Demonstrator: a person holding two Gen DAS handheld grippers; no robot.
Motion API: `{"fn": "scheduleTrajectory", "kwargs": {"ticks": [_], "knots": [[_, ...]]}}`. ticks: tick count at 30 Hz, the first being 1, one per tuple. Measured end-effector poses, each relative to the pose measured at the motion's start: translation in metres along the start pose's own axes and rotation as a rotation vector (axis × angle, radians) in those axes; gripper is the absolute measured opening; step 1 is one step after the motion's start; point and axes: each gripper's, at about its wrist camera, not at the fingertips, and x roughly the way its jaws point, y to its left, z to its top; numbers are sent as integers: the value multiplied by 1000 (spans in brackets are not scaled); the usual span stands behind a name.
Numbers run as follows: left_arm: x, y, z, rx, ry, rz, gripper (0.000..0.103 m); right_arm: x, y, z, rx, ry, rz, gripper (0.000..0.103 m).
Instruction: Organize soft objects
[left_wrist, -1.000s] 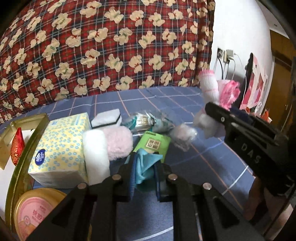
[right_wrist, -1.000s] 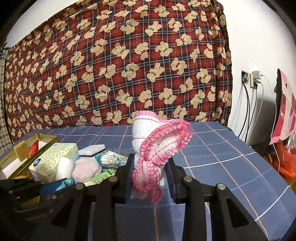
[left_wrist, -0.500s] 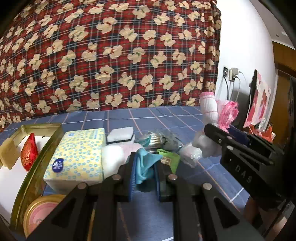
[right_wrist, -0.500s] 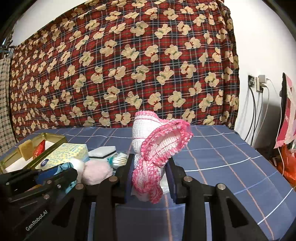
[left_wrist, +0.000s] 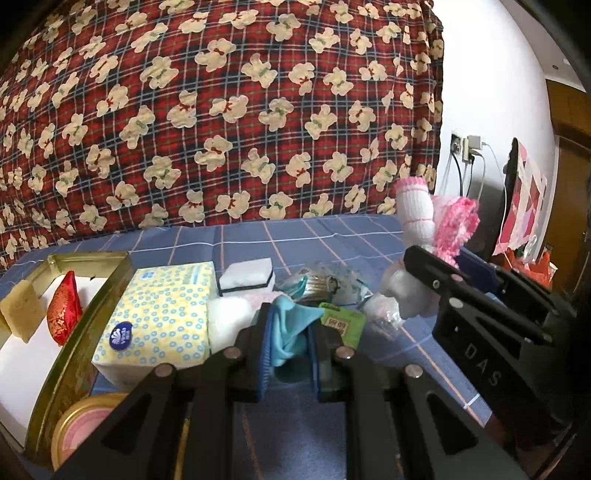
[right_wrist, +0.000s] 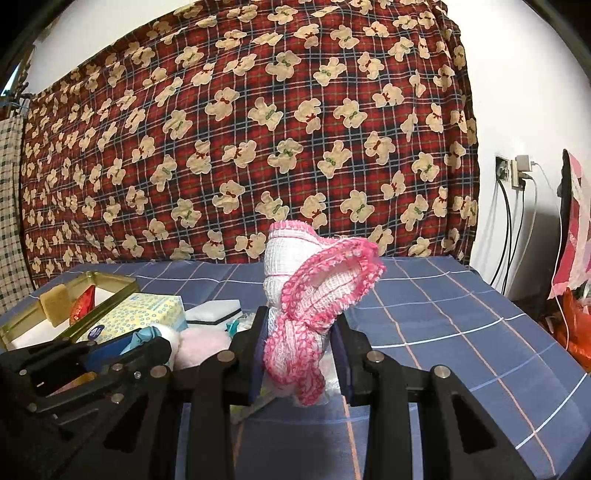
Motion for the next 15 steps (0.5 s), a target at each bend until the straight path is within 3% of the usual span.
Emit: {"fn": "scheduleTrajectory", "kwargs": {"ticks": [15], "knots": [[-11, 0, 0, 17, -64, 4, 15, -5, 0, -1, 12, -30, -30, 35]]}}
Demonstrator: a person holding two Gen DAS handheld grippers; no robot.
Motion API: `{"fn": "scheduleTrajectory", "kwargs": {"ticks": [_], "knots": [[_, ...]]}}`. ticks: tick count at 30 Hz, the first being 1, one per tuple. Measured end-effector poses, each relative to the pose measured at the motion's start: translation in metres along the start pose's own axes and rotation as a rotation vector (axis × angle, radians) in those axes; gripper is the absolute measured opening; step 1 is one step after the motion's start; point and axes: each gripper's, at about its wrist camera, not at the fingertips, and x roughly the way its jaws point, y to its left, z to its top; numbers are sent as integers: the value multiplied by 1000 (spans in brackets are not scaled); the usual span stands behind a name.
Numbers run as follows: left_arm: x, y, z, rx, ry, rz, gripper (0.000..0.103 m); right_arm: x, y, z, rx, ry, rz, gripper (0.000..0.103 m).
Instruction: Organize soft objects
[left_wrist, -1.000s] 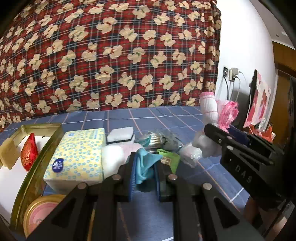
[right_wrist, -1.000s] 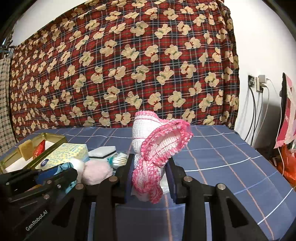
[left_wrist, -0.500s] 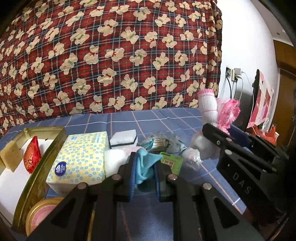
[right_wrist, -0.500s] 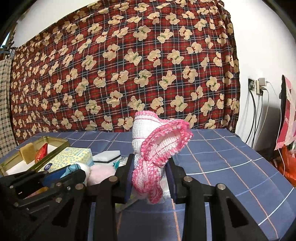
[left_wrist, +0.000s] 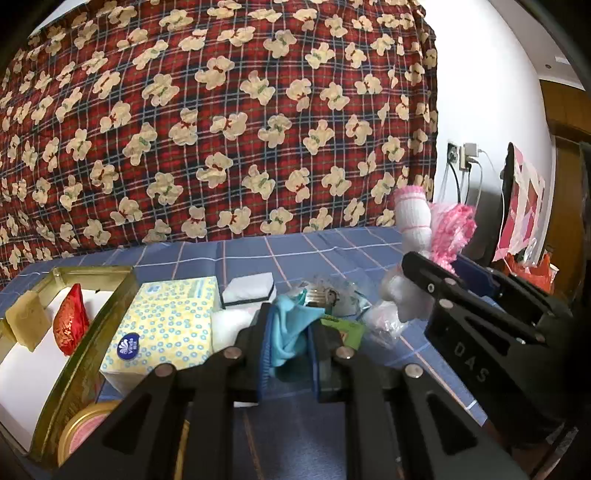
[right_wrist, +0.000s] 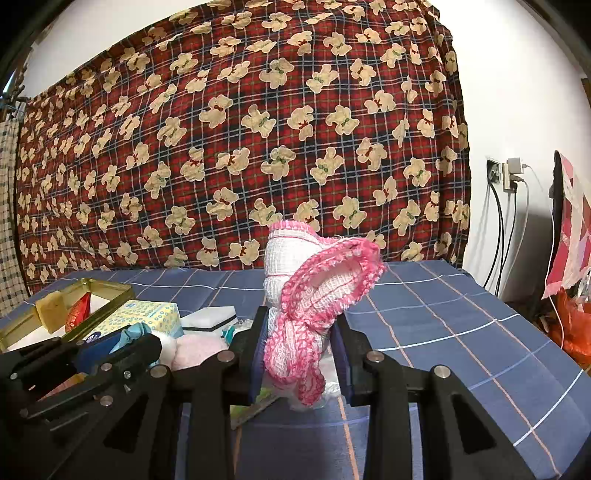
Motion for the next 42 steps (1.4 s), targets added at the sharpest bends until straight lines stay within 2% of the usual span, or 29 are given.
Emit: {"fn": "scheduleTrajectory", "kwargs": {"ticks": [14, 30, 42], "knots": [[-15, 14, -2, -8, -70, 29, 15, -1, 8, 1, -21, -15, 6, 35], [-24, 44, -7, -64, -62, 41, 15, 4, 47, -1, -66, 8, 71, 35], [-30, 76, -11, -155, -53, 56, 15, 5, 69, -2, -91, 18, 105, 35]]}}
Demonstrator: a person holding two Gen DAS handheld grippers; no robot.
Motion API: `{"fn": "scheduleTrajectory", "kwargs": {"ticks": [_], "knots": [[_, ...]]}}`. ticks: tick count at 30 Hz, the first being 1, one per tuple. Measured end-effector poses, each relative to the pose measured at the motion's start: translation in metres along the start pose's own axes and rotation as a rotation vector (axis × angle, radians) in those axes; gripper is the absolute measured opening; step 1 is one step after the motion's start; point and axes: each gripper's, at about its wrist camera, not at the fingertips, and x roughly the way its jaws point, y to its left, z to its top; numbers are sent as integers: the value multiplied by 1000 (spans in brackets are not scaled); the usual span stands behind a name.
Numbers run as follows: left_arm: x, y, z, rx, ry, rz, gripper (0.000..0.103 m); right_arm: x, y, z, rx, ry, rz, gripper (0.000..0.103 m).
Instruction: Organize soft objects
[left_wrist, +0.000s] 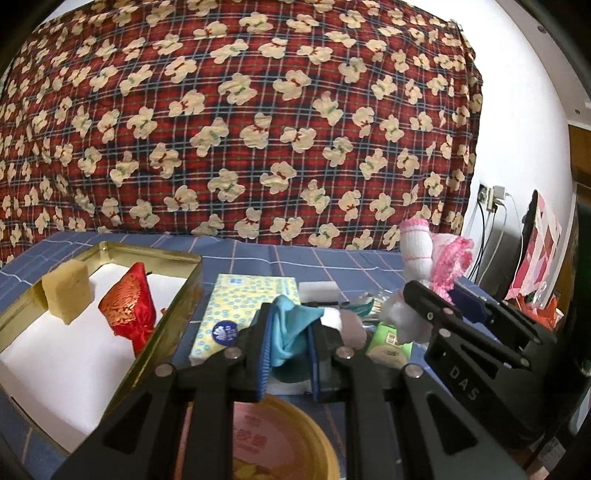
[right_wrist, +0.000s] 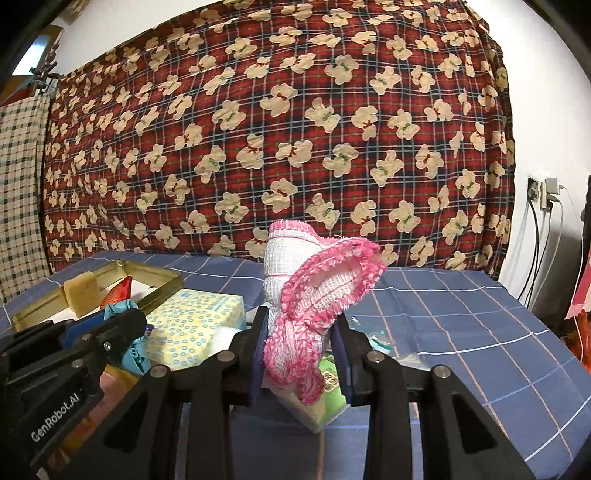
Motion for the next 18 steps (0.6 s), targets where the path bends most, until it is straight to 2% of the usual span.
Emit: {"fn": "scheduleTrajectory", "kwargs": {"ticks": [18], "knots": [[-1, 31, 2, -56, 14, 18, 15, 9, 31, 2, -46, 24, 56, 35]]}}
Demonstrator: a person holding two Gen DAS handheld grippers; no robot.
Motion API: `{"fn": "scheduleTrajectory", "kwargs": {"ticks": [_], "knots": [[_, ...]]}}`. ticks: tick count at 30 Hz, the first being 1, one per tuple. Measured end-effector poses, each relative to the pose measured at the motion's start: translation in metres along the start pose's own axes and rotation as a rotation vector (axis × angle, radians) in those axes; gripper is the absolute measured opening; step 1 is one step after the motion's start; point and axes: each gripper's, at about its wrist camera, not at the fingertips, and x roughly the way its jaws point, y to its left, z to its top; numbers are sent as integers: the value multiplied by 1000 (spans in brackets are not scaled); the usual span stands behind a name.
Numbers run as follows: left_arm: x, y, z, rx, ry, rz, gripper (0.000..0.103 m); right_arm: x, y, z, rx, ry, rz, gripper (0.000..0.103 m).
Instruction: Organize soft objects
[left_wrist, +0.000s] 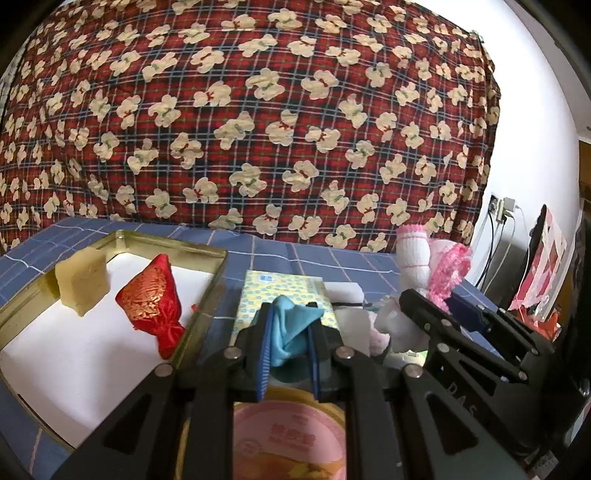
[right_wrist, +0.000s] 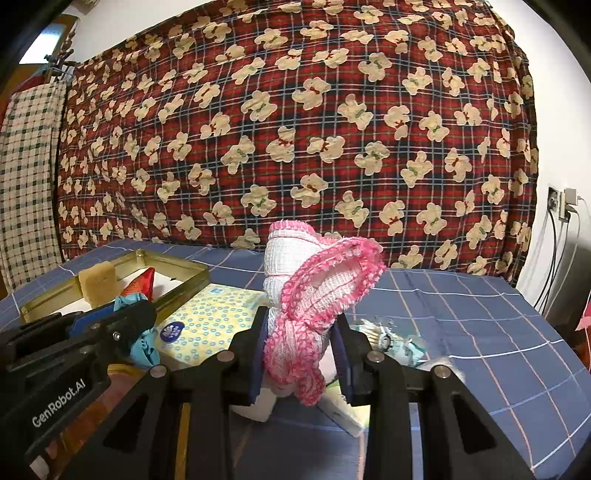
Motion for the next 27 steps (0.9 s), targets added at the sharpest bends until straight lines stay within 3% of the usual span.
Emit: {"fn": "scheduleTrajectory", "kwargs": {"ticks": [27], "knots": [[10, 25, 5, -20, 70, 27, 15, 18, 29, 5, -46, 45, 71, 35]]}}
